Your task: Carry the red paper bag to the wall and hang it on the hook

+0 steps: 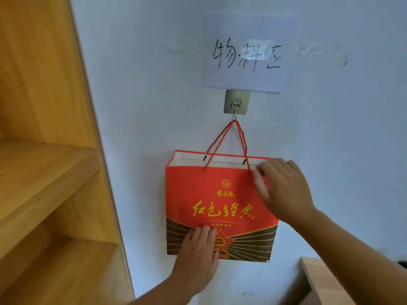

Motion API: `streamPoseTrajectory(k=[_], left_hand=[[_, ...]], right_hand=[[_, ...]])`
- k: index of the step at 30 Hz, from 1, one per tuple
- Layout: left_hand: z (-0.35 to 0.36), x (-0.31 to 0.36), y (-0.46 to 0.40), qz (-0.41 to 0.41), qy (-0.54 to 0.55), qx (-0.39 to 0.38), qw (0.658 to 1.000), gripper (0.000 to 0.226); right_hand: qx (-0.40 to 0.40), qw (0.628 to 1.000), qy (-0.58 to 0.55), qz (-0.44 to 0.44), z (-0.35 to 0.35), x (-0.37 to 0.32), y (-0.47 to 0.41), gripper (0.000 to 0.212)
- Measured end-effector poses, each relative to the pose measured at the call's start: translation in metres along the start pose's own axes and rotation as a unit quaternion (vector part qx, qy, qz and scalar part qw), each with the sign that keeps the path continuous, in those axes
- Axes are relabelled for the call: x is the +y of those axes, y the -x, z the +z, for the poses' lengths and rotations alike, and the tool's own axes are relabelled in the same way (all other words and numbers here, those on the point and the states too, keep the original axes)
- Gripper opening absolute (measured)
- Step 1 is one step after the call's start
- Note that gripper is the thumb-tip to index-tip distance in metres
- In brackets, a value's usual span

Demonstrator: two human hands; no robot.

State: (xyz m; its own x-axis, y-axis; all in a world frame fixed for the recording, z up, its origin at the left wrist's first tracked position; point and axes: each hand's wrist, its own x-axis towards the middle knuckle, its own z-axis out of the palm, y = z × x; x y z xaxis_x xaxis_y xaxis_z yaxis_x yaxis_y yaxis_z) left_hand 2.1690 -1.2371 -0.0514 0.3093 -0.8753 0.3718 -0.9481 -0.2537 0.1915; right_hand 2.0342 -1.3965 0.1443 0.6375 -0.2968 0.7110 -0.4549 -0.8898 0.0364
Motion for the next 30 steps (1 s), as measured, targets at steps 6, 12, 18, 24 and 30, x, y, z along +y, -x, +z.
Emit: streamPoseTrajectory(k=[6, 12, 18, 24, 30], left_hand=[[0.010, -0.013, -0.012, 0.008, 0.032, -0.012, 0.999, 0.060], [0.015, -0.016, -0.016, 0.002, 0.045, -0.014, 0.999, 0.060], [-0.001, 0.003, -0.021, -0.033, 0.028, -0.046, 0.998, 0.063], [-0.008, 0.023, -0.005, -0.053, -0.058, -0.114, 0.990, 0.070], [-0.026, 0.041, 0.029, -0.046, -0.060, -0.068, 0.995, 0.052]], right_hand=[[-0.083, 0.996, -0.034, -0.025, 0.028, -0.018, 0.140, 0.040], [-0.255, 0.965, 0.047, 0.041, 0.051, -0.041, 0.184, 0.030], [-0.223, 0.973, -0.001, 0.057, 0.023, -0.057, 0.162, 0.033], [-0.190, 0.980, -0.017, 0.060, 0.008, -0.054, 0.161, 0.032], [-0.181, 0.978, -0.055, 0.091, -0.013, -0.056, 0.167, 0.031]])
